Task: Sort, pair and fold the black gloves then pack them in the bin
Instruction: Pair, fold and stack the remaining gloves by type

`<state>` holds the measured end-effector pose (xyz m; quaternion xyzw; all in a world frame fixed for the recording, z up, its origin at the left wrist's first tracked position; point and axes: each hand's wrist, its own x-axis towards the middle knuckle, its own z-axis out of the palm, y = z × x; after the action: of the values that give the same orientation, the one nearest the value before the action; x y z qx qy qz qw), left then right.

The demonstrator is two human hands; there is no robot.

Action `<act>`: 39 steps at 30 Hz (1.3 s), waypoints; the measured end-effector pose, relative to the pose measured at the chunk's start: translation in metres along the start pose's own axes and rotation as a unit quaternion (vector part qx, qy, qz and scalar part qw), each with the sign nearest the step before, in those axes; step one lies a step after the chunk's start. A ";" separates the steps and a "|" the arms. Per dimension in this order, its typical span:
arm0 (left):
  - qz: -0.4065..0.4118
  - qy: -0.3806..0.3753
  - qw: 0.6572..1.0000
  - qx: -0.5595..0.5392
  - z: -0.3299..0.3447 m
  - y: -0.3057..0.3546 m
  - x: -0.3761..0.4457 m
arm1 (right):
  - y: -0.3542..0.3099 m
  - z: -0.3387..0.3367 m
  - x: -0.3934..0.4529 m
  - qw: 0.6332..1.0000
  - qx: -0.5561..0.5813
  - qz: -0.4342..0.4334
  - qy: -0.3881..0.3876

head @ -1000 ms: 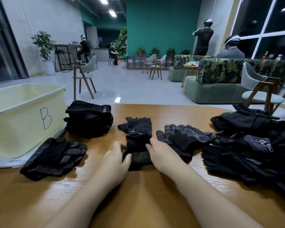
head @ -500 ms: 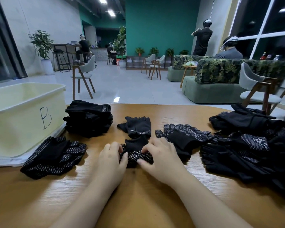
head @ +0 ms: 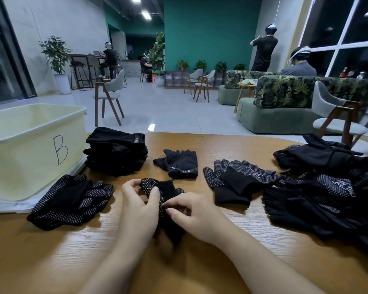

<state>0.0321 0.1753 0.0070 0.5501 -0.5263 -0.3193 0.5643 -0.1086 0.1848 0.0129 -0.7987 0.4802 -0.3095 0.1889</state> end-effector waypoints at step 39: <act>0.072 -0.183 0.961 0.195 -0.125 -0.012 0.011 | -0.018 0.030 0.058 0.992 0.027 0.017 -0.119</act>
<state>0.1550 0.1983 0.0185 0.5421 -0.7109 -0.2639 0.3621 -0.0563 0.1422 0.0196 -0.8163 0.4592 -0.2221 0.2709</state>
